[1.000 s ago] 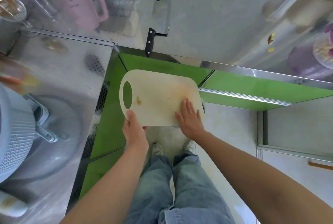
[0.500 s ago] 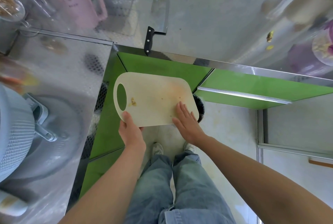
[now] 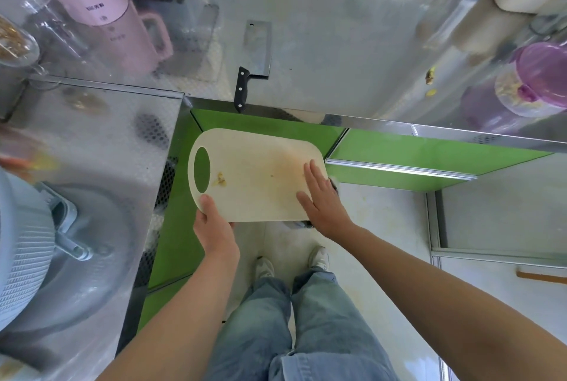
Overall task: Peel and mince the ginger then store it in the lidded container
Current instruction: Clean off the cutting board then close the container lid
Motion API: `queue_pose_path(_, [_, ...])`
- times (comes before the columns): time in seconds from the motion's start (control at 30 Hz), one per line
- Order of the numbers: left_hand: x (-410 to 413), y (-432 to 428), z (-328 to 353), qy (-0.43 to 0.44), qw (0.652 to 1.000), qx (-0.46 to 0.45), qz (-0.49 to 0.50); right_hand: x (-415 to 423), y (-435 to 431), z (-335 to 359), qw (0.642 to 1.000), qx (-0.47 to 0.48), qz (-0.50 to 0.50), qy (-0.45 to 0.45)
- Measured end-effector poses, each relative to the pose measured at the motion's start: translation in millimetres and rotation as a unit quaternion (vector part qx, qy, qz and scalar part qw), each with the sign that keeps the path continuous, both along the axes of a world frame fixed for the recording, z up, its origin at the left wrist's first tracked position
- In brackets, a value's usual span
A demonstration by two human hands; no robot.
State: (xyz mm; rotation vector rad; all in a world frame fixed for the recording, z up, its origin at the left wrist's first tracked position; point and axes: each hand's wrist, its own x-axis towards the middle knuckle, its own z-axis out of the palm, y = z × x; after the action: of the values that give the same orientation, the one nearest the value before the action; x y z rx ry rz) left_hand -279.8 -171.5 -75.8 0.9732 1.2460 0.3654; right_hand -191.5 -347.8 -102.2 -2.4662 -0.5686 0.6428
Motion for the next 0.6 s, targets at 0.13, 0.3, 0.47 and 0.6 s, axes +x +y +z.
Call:
queue_pose_path(0.13, [4.8,-4.9,0.1,-0.016,1.000,0.009,-0.010,-22.3,35.3,0.4,0.992,0.021,0.108,0.054])
queue_pose_path(0.3, [2.9,-2.1,3.4,-0.005,1.000,0.022,-0.013,-25.1,21.6,-23.3,0.990,-0.092,0.040,0.096])
queue_pose_path(0.47, [0.5,7.7,2.7,-0.001,0.999,0.032,-0.020,-19.6,1.5,-27.2,0.982,-0.132,-0.050,0.130])
queue_pose_path(0.6, [2.4,6.5,3.8,-0.008,0.999,0.033,-0.021,-17.6,41.7,-7.8,0.998,-0.001,0.016,0.066])
